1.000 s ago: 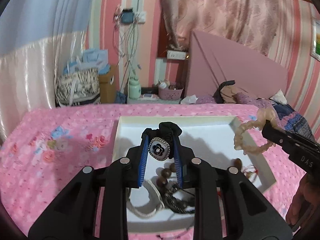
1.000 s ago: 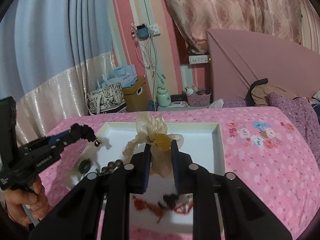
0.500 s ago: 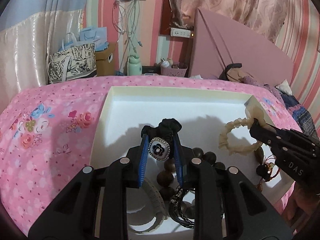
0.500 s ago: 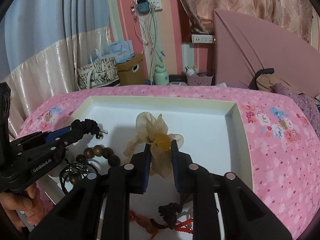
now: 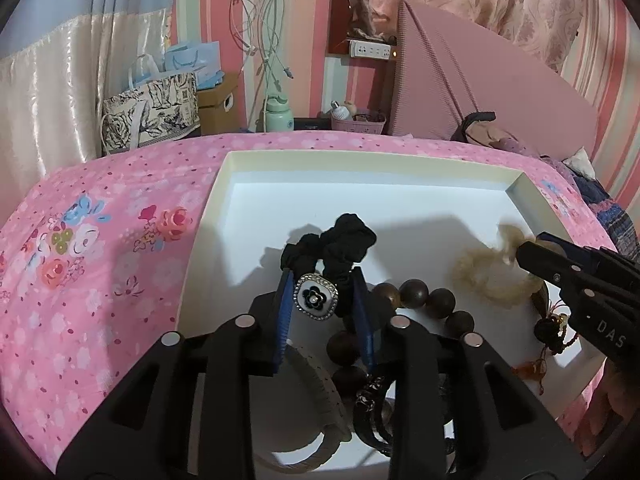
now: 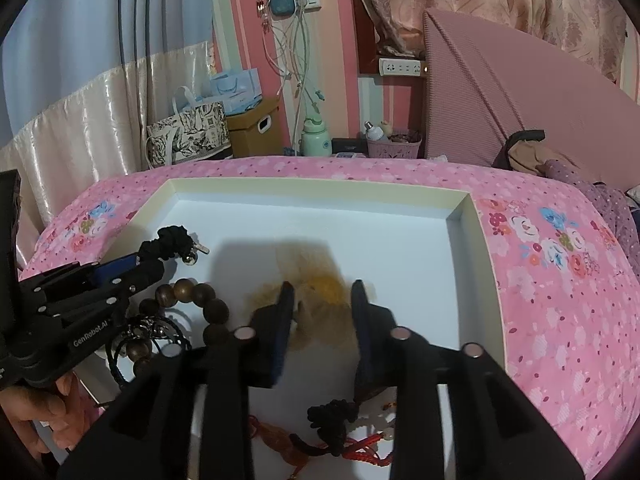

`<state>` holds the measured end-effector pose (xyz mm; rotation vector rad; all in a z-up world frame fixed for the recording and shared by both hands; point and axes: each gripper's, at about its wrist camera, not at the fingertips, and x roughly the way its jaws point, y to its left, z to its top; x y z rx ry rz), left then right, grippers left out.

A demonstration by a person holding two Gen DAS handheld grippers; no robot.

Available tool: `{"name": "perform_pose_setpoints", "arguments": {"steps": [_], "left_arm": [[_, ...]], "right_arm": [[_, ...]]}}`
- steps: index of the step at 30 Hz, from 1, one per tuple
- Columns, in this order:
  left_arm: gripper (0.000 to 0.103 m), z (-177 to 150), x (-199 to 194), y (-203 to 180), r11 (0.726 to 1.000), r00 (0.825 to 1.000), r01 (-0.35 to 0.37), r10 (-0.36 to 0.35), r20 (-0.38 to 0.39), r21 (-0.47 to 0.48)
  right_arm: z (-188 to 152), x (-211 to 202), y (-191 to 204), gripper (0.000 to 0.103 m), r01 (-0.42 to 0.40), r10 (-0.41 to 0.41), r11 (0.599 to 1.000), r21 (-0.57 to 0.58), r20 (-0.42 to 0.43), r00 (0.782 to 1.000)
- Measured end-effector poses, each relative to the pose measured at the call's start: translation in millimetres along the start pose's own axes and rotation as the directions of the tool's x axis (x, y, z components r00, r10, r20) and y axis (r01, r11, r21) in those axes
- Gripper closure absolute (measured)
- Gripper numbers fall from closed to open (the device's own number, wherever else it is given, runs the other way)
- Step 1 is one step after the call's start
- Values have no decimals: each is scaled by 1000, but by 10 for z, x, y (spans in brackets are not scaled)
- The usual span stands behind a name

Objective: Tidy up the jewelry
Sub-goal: 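Carry both scrunchies into the white tray and open both tools, then withdraw both open tools from the tray toward the black claw clip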

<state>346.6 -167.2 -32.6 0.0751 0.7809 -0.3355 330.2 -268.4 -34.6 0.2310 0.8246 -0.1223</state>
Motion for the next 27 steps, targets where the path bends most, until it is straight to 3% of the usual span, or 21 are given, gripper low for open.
{"name": "perform_pose_setpoints", "arguments": {"steps": [6,11,27], "left_arm": [[71,16,-80,57,1000,1000,19,-19,24,-24],[51,83,-249,94,999,997,16,-14,72,-33],[49,256,-619,342,996,988,-2,15,152,-90]], "right_arm": [[30,-72,-57,69,-2,2,1000,14,25,1000],[86,-228,-127,63,-2,0,1000,30,68,998],[246,-702,-348,61,-30,18,997,74,164,986]]}}
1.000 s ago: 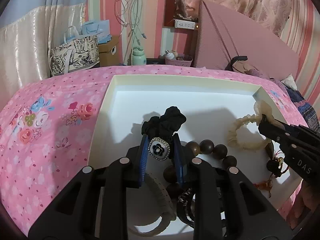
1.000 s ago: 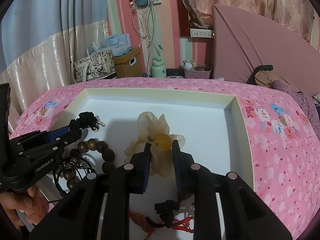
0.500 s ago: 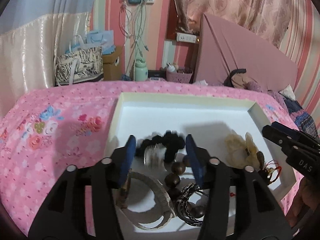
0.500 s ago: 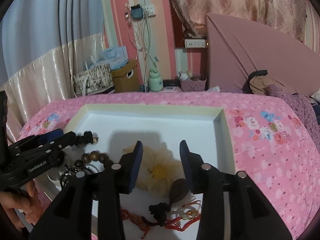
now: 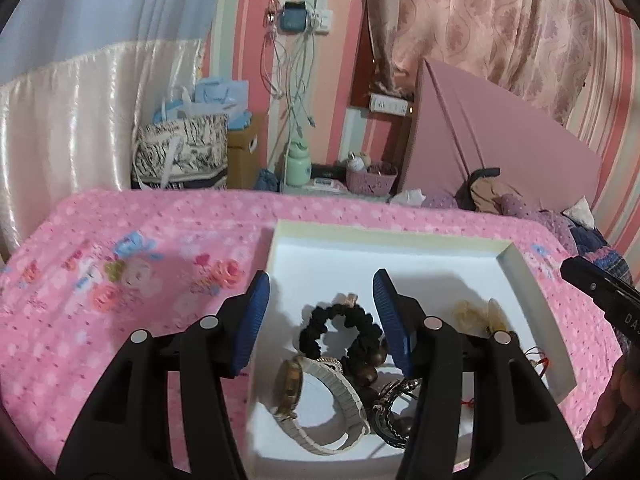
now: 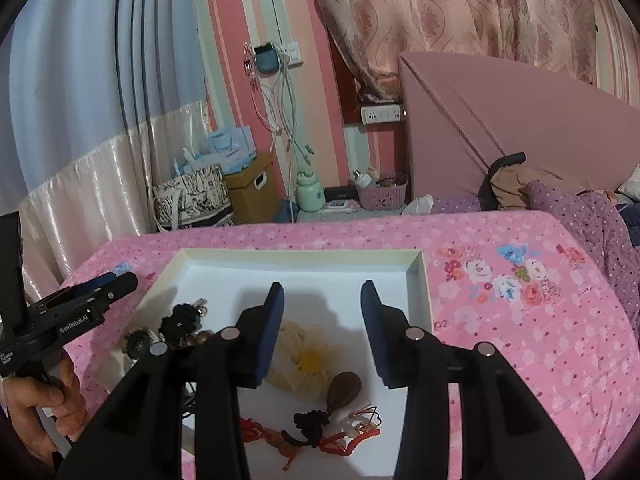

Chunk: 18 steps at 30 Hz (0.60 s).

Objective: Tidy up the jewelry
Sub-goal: 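Withdraw both open tools from the tray toward the black claw clip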

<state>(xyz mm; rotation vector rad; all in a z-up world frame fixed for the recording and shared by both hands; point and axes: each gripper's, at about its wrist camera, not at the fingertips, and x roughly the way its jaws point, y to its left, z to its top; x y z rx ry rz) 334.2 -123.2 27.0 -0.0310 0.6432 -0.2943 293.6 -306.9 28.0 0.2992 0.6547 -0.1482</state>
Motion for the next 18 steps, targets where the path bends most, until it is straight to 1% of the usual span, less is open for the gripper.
{"name": "perform_pose_setpoints", "arguments": {"steps": [2,5,7,9,10,12,13,16,18], "left_arm": [[43,55,-122,27,1000,1000,11,-10,22,-7],[43,95,-320,25,1000,999,4,-4,47,4],[43,58,-455,31,1000,998,-3,2,56,22],[41,-35,-619,74,998,999,-15,12,50,57],[38,-77,-681,103,998,999,-14,11,46,65],[35,-236,-901,272,998,999,3,-6,44,58],[35,-302,-985,344,998,999,-3,1,41,57],[34,-576,-1266,612,997,997,-61,59,40,48],[34,-745,-1435,768,995,995,-93,91,44,33]], "right_arm": [[21,-102,-5,61,-5,5,1000,4,10,1000],[-14,-307,-23,56,-15,15,1000,-3,24,1000],[-132,-470,-64,54,-8,8,1000,-7,28,1000],[-268,-591,-118,54,-4,4,1000,-13,11,1000],[-353,-668,-148,53,7,-7,1000,-21,2,1000],[-509,-800,-181,49,22,-22,999,-30,-14,1000],[-602,-882,-198,49,24,-25,999,-32,-27,999],[-833,-1065,-224,48,27,-28,999,-25,-46,999],[-1028,-1165,-224,48,15,-16,1000,-19,-69,997]]}}
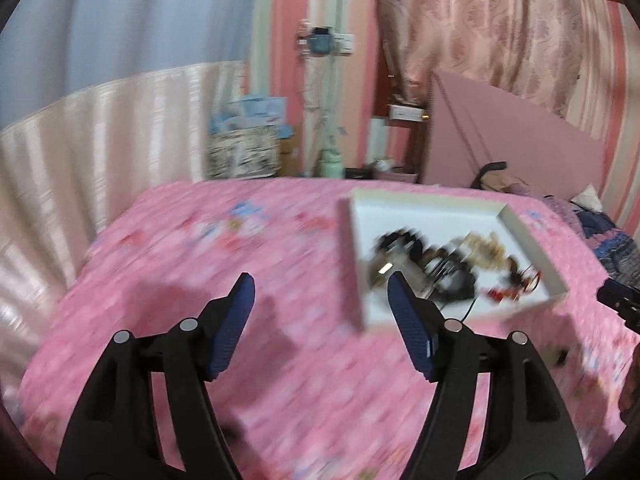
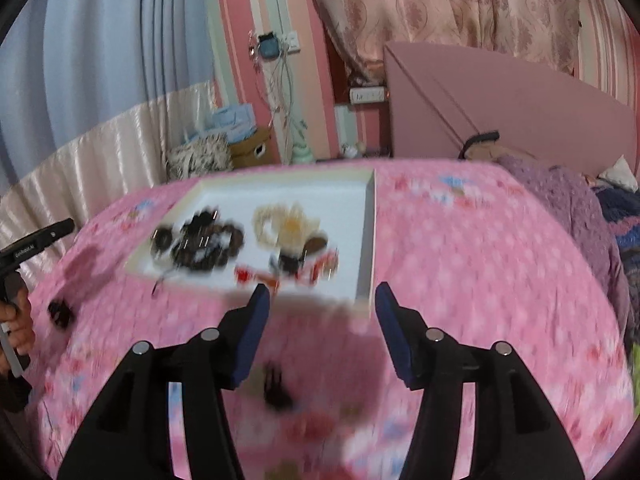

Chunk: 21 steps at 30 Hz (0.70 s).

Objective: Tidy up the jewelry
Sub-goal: 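Withdraw both open tools from the tray toward the black claw clip, then grasp the black claw clip with the left tool while the right tool grasps the black knotted pendant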

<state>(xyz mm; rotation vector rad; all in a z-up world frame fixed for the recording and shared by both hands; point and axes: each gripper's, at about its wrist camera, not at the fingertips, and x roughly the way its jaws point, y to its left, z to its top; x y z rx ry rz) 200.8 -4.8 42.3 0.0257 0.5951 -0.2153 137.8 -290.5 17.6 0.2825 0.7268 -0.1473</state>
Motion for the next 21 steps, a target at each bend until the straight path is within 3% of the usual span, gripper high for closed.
{"name": "perform_pose_setpoints", "arguments": {"steps": [4,8,11,15,21], "left_arm": [[33,-370,-300,297,998,998,-62,62,-19,-8],[32,-678,-343,469,995,992,-104,104,-69,-7],[32,-824,-161,580,995,985,-90,82,-149,-45],[32,-909,-10,580,991,977,-131,125,-175,-24],[32,-981,86,779,991,974,-101,80,-212,-87]], "right_arm": [[-363,-8,56,48,-34,35,999,21,-58,998],[-580,47,184,48,-60,60,998,7,-101,993],[-613,138,296,42,-42,40,999,-12,-128,991],[-599,277,374,42,-22,21,1000,-6,-155,988],[-602,477,461,42,4,-8,1000,-20,-203,979]]}}
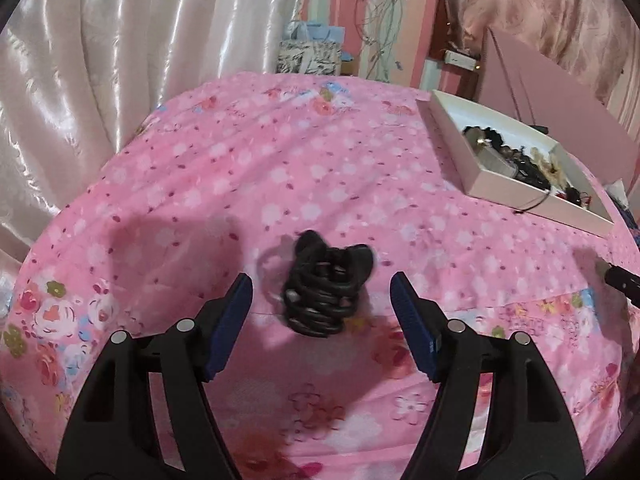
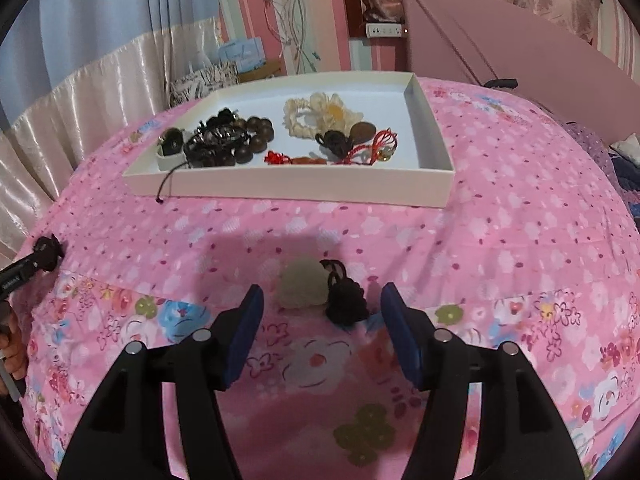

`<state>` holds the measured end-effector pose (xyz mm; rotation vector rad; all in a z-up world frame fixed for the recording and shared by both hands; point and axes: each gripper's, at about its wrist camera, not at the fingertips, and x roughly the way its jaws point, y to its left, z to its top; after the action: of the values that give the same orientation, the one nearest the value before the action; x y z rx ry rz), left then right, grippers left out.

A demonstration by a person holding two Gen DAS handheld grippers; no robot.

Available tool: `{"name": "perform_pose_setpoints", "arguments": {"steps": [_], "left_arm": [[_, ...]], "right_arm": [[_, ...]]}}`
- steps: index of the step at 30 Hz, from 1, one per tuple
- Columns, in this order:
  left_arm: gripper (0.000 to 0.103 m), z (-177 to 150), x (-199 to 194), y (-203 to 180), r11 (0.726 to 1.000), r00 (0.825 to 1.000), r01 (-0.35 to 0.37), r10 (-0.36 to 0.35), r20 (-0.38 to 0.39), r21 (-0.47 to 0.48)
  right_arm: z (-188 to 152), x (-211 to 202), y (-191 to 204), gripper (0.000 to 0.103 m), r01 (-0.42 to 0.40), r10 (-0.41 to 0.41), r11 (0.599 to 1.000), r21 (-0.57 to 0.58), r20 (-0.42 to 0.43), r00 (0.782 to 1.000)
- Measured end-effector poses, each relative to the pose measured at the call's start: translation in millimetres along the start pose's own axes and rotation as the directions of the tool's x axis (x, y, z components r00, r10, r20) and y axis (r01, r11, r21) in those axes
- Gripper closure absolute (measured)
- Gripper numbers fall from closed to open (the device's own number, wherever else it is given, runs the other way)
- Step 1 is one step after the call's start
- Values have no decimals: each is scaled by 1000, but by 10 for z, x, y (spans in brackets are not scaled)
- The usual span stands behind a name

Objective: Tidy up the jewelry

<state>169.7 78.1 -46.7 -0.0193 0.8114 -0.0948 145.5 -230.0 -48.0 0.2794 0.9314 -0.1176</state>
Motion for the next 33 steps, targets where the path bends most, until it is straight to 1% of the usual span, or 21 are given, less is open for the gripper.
{"name": "perform_pose_setpoints", "arguments": {"steps": [1,4,9,11,17,19,20,22,24,28,31,33], "left_arm": [[32,2,15,15,1000,1000,-8,8,-1,3],[32,17,78,14,1000,1000,8,-8,-29,5],[32,59,162,-54,999,999,-6,8,-49,39],[32,73,191,-76,999,998,-8,11,-58,45],[32,106,250,-130,998,997,-4,9,-73,67],[34,121,267,-164,997,997,-2,7,-73,76],[39,120,269,-181,997,997,2,3,-72,80],[46,107,268,-192,996,997,6,1,-74,87],[48,105,271,-202,996,997,8,-1,-75,92],[57,106,274,-257,994,997,15,-7,-74,106],[57,115,279,-355,991,997,37,-28,-73,126],[57,125,285,-458,989,996,66,-56,-74,134]], "right_arm": [[8,13,-3,42,-1,1,1000,5,-1,1000],[35,103,0,43,9,-9,1000,6,-30,1000],[51,139,29,53,44,-45,999,-13,-40,998],[49,135,38,55,51,-52,999,-18,-38,998],[31,110,29,60,38,-38,999,-5,-29,999],[20,89,21,62,26,-26,1000,1,-22,999],[11,76,23,77,21,-21,1000,2,-18,1000],[-2,58,14,91,16,-16,1000,6,-13,1000],[-6,41,-4,91,4,-4,1000,12,-10,1000],[6,52,-6,91,-3,4,1000,11,-17,1000],[9,56,-20,91,-13,14,1000,17,-16,1000],[12,59,-34,91,-26,26,999,24,-15,1000]]}}
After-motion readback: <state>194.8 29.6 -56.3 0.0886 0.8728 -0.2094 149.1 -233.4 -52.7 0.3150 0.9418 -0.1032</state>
